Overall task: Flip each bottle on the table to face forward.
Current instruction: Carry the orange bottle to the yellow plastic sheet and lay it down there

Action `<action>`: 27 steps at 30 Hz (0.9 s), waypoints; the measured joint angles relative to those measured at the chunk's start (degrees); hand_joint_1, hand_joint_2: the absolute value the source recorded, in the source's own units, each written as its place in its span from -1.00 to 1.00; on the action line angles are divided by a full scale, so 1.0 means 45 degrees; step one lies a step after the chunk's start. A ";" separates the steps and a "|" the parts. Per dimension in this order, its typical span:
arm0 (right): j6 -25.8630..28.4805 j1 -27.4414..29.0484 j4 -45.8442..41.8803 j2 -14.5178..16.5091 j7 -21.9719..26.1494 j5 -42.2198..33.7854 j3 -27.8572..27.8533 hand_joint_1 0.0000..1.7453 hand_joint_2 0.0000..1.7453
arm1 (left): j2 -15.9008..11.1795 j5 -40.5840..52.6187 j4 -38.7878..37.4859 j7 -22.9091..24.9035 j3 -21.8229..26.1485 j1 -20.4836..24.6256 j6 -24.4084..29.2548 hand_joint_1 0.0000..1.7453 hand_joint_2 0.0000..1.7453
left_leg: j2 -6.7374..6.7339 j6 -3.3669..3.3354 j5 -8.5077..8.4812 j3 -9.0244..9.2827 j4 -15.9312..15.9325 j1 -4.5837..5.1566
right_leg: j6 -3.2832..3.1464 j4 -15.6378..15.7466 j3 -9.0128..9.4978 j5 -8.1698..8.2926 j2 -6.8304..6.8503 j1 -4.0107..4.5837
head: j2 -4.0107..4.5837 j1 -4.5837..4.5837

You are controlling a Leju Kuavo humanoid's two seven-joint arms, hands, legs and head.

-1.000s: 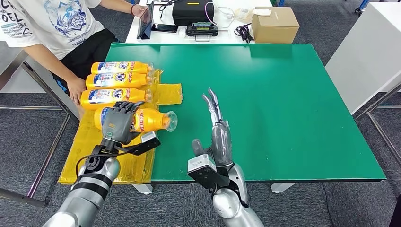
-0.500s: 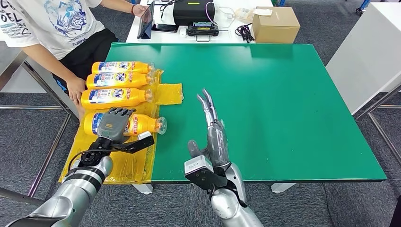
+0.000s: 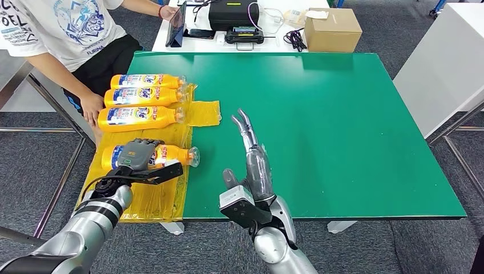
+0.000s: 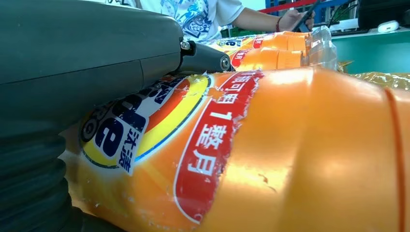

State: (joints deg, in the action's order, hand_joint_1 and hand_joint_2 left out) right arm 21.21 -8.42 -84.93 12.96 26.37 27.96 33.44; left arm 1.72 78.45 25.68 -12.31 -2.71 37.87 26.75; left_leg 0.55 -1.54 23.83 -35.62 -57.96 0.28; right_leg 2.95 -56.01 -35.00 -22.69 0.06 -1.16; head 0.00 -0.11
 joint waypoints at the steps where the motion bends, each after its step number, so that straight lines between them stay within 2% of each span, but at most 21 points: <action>1: -0.0024 -0.0003 0.0023 0.0001 -0.0012 -0.0039 -0.0001 -1.00 -1.00 | -0.0018 -0.0040 -0.0029 0.0007 0.0000 0.0031 -0.0061 1.00 1.00 | 0.0000 0.0000 0.0000 0.0000 0.0000 0.0000 | 0.0000 0.0000 0.0000 0.0000 0.0000 0.0000 | 0.0000 0.0000; 4: -0.0132 -0.0012 0.0119 0.0021 -0.0095 -0.0188 -0.0015 -1.00 -1.00 | -0.0078 -0.0297 -0.0117 0.0012 0.0021 0.0127 -0.0512 1.00 1.00 | 0.0001 0.0000 0.0000 0.0000 0.0000 0.0000 | 0.0000 0.0000 0.0001 0.0000 0.0001 0.0000 | 0.0000 0.0000; 5: -0.0175 -0.0013 0.0158 0.0030 -0.0116 -0.0226 -0.0021 -1.00 -1.00 | -0.0102 -0.0362 -0.0148 0.0021 0.0035 0.0164 -0.0696 0.93 1.00 | 0.0001 0.0000 0.0000 0.0000 0.0000 0.0000 | 0.0000 0.0000 0.0001 0.0000 0.0001 0.0000 | 0.0000 0.0000; 8: -0.0260 -0.0018 0.0284 0.0053 -0.0129 -0.0220 -0.0030 -1.00 -1.00 | -0.0150 -0.0293 -0.0231 0.0186 0.0053 0.0250 -0.0954 -0.56 1.00 | 0.0001 0.0000 0.0000 0.0001 0.0000 0.0000 | 0.0000 0.0000 0.0001 0.0000 0.0001 0.0000 | 0.0000 0.0001; 9: -0.0245 -0.0024 0.0329 0.0059 -0.0129 -0.0134 -0.0032 -1.00 -1.00 | -0.0155 -0.0220 -0.0251 0.0261 0.0050 0.0260 -0.0948 -1.00 1.00 | 0.0001 0.0000 0.0000 0.0001 0.0000 0.0000 | 0.0000 0.0000 0.0001 0.0000 0.0001 0.0000 | 0.0000 0.0001; 19: -0.0045 -0.0192 0.0668 0.0074 -0.0261 0.0338 -0.0038 -1.00 -1.00 | -0.0076 -0.0576 -0.0364 0.0202 0.0051 0.0403 -0.1459 -1.00 1.00 | 0.0002 -0.0001 -0.0002 0.0007 0.0000 0.0000 | -0.0001 0.0000 0.0004 0.0001 0.0001 0.0000 | 0.0000 0.0000; 23: -0.0126 -0.0217 0.0864 0.0075 -0.0341 0.0386 -0.0038 -1.00 -1.00 | -0.0025 -0.1885 -0.0361 -0.0584 0.0311 0.0592 -0.2454 -1.00 1.00 | 0.0004 -0.0001 -0.0002 0.0008 0.0000 0.0000 | -0.0001 0.0000 0.0007 0.0001 0.0003 0.0000 | 0.0000 0.0002; 27: -0.0181 -0.0217 0.1133 0.0098 -0.0344 0.0379 -0.0041 -1.00 -1.00 | 0.0121 -0.3116 -0.0334 -0.1490 0.0819 0.0613 -0.2791 -1.00 1.00 | 0.0004 -0.0001 -0.0002 0.0007 0.0000 0.0001 | -0.0001 0.0000 0.0006 0.0001 0.0002 -0.0001 | 0.0000 0.0000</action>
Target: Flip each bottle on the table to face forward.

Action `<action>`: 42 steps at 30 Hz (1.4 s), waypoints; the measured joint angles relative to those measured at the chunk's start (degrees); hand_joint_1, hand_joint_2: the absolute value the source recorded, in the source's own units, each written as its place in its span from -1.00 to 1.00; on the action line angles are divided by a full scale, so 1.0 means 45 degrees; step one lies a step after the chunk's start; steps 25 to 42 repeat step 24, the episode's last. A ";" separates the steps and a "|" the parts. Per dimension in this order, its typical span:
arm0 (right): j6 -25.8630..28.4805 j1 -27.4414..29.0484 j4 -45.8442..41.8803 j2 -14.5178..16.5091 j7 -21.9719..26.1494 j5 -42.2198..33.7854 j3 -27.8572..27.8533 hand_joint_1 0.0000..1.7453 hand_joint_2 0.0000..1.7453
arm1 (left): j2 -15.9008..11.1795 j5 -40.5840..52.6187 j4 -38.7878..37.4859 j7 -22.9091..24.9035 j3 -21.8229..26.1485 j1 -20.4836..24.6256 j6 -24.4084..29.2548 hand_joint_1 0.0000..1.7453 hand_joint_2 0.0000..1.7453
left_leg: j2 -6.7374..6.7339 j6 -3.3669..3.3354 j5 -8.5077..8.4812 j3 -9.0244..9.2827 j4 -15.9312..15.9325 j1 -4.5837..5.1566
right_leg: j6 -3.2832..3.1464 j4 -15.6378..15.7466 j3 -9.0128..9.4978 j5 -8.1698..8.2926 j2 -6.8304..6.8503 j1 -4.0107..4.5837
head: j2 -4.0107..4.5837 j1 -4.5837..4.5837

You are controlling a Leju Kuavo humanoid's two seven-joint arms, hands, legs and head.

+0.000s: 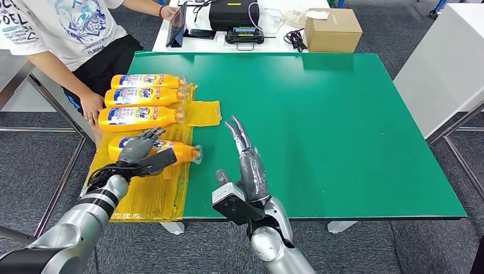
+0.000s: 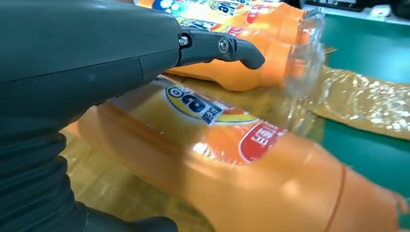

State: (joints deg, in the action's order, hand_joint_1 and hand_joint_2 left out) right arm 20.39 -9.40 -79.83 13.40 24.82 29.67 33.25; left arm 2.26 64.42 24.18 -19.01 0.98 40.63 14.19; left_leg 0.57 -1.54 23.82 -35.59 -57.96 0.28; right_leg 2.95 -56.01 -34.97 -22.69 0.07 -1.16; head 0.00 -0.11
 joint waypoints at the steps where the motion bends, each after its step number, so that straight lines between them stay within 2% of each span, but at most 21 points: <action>1: -0.0008 -0.0001 0.0053 0.0004 -0.0004 0.0000 -0.0001 -1.00 -1.00 | 0.0039 -0.0131 0.0004 -0.0074 0.0086 -0.0001 -0.0051 -1.00 1.00 | -0.0001 0.0000 0.0000 0.0000 0.0000 0.0000 | 0.0000 0.0000 0.0000 0.0000 0.0000 0.0000 | 0.0000 0.0000; 5: -0.0147 -0.0075 0.0335 0.0005 -0.0070 -0.0009 -0.0006 -1.00 -1.00 | 0.0207 -0.1603 0.0094 -0.0673 0.0549 0.0001 -0.1067 -1.00 1.00 | 0.0002 0.0000 0.0000 0.0000 0.0000 0.0001 | 0.0000 0.0002 0.0000 0.0000 0.0002 -0.0001 | 0.0000 0.0000; 11: -0.0282 -0.0314 0.0963 0.0007 -0.0052 -0.0103 -0.0006 -1.00 -1.00 | 0.0478 -0.4884 0.0367 -0.1721 0.1481 0.0011 -0.4376 -1.00 1.00 | -0.0003 0.0000 0.0000 -0.0001 0.0000 0.0001 | 0.0001 0.0000 -0.0001 0.0001 -0.0002 0.0000 | 0.0000 -0.0001; 16: -0.0254 -0.0535 0.1477 0.0010 0.0101 -0.0265 -0.0012 -1.00 -1.00 | 0.0493 -0.7181 0.0669 -0.1861 0.2194 0.0068 -0.7225 -1.00 1.00 | -0.0007 0.0000 0.0000 -0.0001 0.0000 -0.0002 | 0.0002 -0.0002 -0.0003 0.0002 -0.0003 0.0003 | 0.0000 0.0000; 18: -0.0239 -0.0579 0.1622 0.0010 0.0154 -0.0325 -0.0016 -1.00 -1.00 | 0.0459 -0.8065 0.0893 -0.1779 0.2323 0.0076 -0.8024 -1.00 1.00 | -0.0004 0.0000 0.0000 -0.0001 0.0000 -0.0004 | 0.0002 -0.0005 -0.0003 0.0001 -0.0002 0.0004 | 0.0000 0.0001; 24: -0.0233 -0.0628 0.1843 0.0010 0.0197 -0.0416 -0.0035 -1.00 -1.00 | 0.0377 -0.9199 0.1422 -0.1608 0.2312 0.0059 -0.8462 -1.00 1.00 | -0.0004 0.0001 0.0000 -0.0003 0.0000 -0.0004 | 0.0002 -0.0005 -0.0003 0.0001 -0.0002 0.0002 | 0.0000 0.0000; 42: -0.0233 -0.0628 0.1843 0.0010 0.0197 -0.0416 -0.0035 -1.00 -1.00 | 0.0377 -0.9199 0.1422 -0.1608 0.2312 0.0059 -0.8462 -1.00 1.00 | -0.0004 0.0001 0.0000 -0.0003 0.0000 -0.0004 | 0.0002 -0.0005 -0.0003 0.0001 -0.0002 0.0002 | 0.0000 0.0000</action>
